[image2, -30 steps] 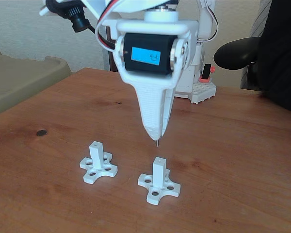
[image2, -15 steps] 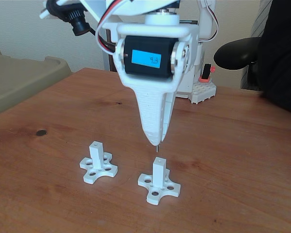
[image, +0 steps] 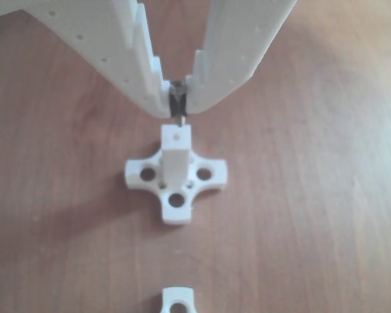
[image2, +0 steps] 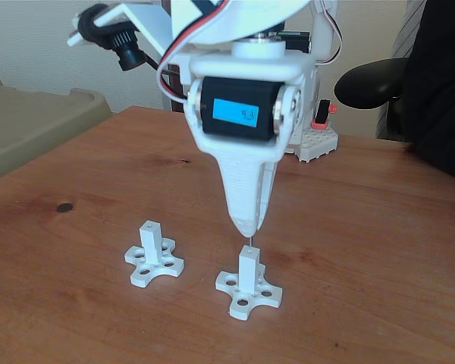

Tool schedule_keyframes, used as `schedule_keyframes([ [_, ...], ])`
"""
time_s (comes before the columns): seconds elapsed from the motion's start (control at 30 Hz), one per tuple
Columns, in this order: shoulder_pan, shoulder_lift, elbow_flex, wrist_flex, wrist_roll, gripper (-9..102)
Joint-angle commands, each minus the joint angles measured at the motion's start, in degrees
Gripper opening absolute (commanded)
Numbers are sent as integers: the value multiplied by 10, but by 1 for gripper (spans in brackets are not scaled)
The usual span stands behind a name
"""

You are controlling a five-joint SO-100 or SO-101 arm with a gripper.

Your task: Grab the screw and set it in the hole.

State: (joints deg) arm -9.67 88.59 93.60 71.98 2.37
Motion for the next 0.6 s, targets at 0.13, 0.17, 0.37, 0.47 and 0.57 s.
schedule_keyframes([
  [0.13,-5,9,-4,-7,3,-4],
  [0.17,-5,8,-4,-7,3,-4],
  [0.37,-4,4,-5,-10,3,-4],
  [0.47,-4,2,-5,-11,3,-4],
  [0.57,-4,0,-5,-11,3,-4],
])
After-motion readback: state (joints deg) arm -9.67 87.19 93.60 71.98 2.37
